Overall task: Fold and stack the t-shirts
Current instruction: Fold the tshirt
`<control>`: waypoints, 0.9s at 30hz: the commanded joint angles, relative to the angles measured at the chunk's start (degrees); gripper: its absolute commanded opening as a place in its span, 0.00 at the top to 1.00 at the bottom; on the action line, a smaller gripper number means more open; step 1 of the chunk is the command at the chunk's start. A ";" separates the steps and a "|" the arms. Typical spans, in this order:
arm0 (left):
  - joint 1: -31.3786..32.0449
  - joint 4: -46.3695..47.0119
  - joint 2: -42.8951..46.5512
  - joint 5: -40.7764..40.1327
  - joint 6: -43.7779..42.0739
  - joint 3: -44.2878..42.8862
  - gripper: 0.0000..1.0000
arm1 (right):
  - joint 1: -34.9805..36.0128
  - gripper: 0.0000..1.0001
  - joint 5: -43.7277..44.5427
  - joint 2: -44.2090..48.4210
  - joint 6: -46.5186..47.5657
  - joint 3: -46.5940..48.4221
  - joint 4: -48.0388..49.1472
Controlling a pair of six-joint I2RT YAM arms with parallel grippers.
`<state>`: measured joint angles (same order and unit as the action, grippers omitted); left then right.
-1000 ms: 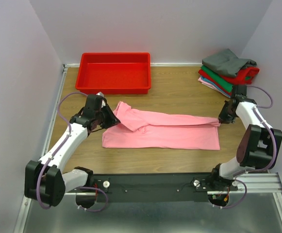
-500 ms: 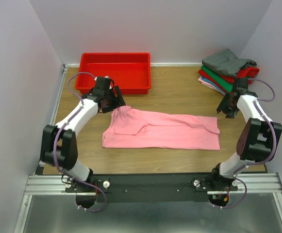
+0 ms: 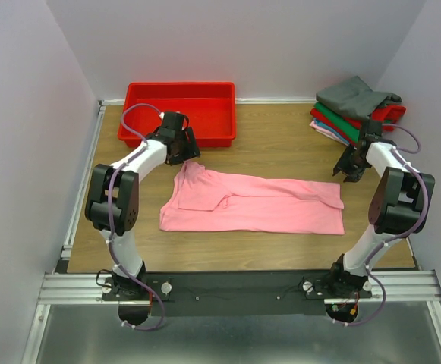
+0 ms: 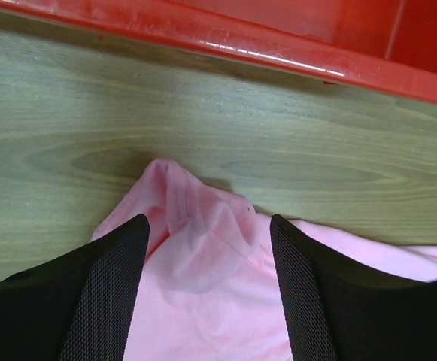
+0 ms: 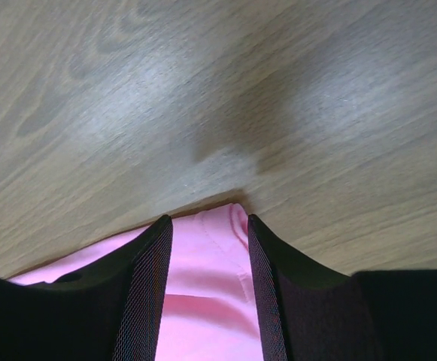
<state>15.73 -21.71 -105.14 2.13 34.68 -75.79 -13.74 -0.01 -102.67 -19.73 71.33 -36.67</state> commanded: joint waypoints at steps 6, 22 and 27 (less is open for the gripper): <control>-0.43 1.41 -4.89 -1.69 -0.75 -2.35 0.34 | -0.24 0.49 -4.12 -0.95 -1.72 -1.81 1.07; -0.43 2.73 -8.76 -1.60 -0.57 -1.56 0.64 | -0.24 0.54 -2.98 -3.06 -1.72 -4.01 1.59; -0.61 2.64 -8.15 -1.69 -1.19 0.02 1.00 | -0.24 0.68 -2.54 -4.55 -1.72 -3.57 2.56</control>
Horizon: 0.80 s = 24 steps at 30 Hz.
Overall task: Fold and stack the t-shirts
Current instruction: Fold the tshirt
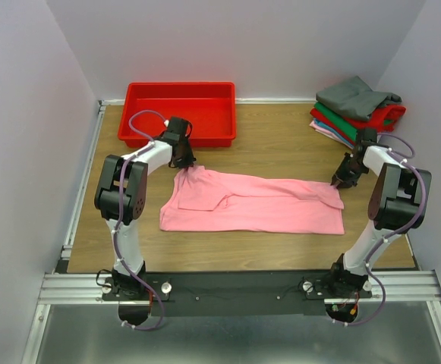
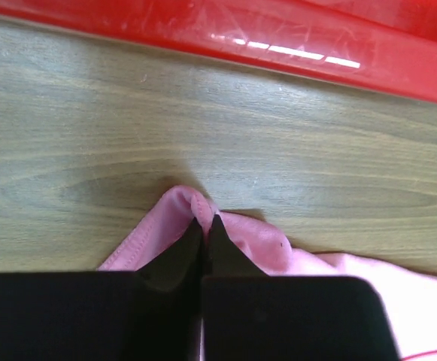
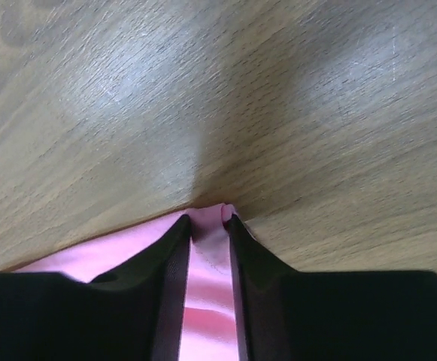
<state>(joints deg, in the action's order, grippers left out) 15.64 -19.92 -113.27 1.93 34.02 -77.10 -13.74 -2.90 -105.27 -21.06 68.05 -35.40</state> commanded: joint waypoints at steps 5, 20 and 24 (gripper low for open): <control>-1.57 0.85 2.52 -4.83 -0.36 4.23 1.00 | -0.24 0.98 1.57 -2.31 -0.47 0.50 1.03; -4.39 2.25 10.27 -8.88 1.58 11.62 1.00 | -0.24 0.98 3.96 -2.48 -1.88 2.52 0.51; -4.39 3.22 8.43 -8.08 -0.26 9.35 1.00 | -0.24 0.98 3.25 -3.71 -1.88 5.68 0.50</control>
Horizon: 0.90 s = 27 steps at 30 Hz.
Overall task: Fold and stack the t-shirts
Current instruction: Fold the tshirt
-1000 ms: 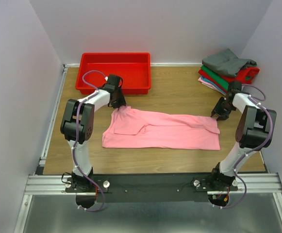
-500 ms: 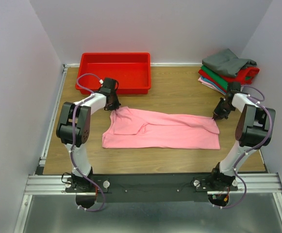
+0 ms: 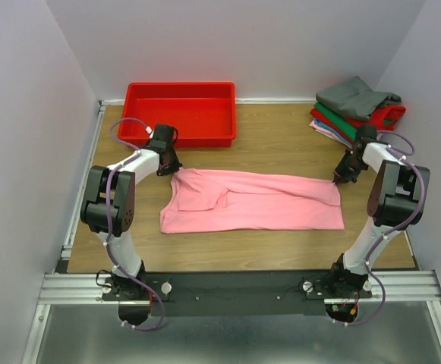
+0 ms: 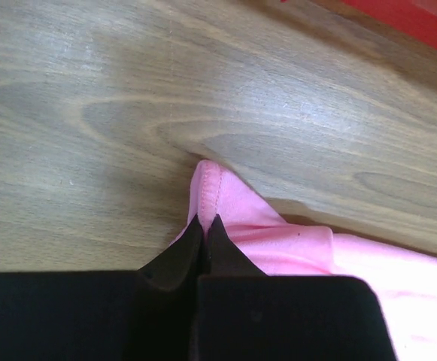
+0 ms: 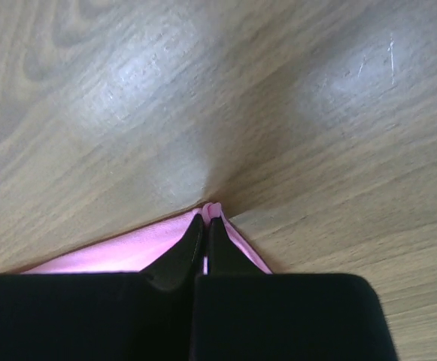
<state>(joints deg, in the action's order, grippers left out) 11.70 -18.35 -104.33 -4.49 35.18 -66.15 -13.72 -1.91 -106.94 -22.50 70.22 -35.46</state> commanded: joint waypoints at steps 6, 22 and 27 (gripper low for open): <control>-0.54 -0.28 -4.29 -4.82 -3.27 -7.93 1.00 | -0.17 0.98 -1.60 -3.63 -0.17 8.00 0.57; 1.56 -3.98 5.88 -6.32 -3.98 -3.73 0.28 | -0.26 0.42 -1.60 2.69 2.55 5.29 0.22; 7.62 -6.34 12.66 -7.72 -2.22 -0.82 0.28 | -0.26 0.41 -2.83 7.26 1.85 1.25 0.22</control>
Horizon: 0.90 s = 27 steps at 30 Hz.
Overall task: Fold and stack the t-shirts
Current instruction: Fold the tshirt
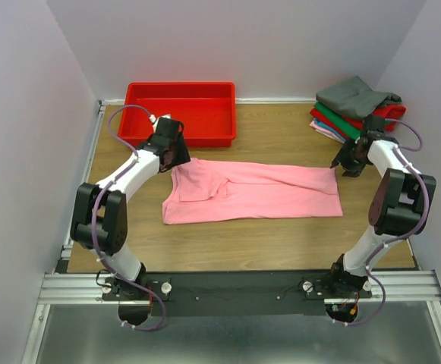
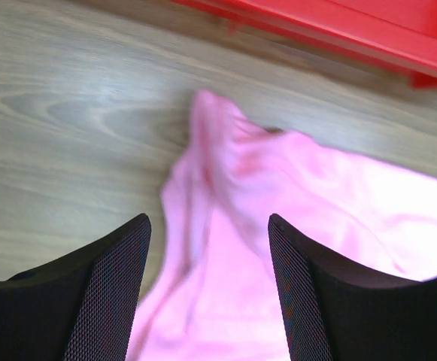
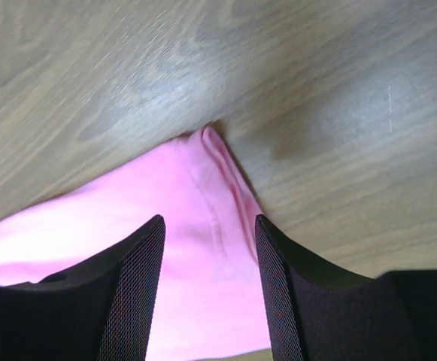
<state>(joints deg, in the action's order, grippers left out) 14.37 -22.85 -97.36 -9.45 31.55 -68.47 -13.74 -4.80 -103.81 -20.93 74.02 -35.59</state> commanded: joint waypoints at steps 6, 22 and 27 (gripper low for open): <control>17.87 -5.89 8.94 -3.91 4.13 1.76 0.35 | -0.15 0.41 -0.56 7.13 0.45 -6.08 0.26; 26.94 0.79 0.60 10.76 3.25 3.08 0.44 | -0.24 0.41 -3.20 9.68 0.18 -8.37 0.26; 26.94 -1.31 -3.88 7.35 4.04 1.15 0.44 | -0.24 0.41 -3.02 10.29 0.19 -8.45 0.26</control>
<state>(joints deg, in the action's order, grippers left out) 40.99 -23.27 -99.04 -1.52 34.79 -65.01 -13.74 -6.96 -95.04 -20.93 66.46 -35.59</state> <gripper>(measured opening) 0.558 0.586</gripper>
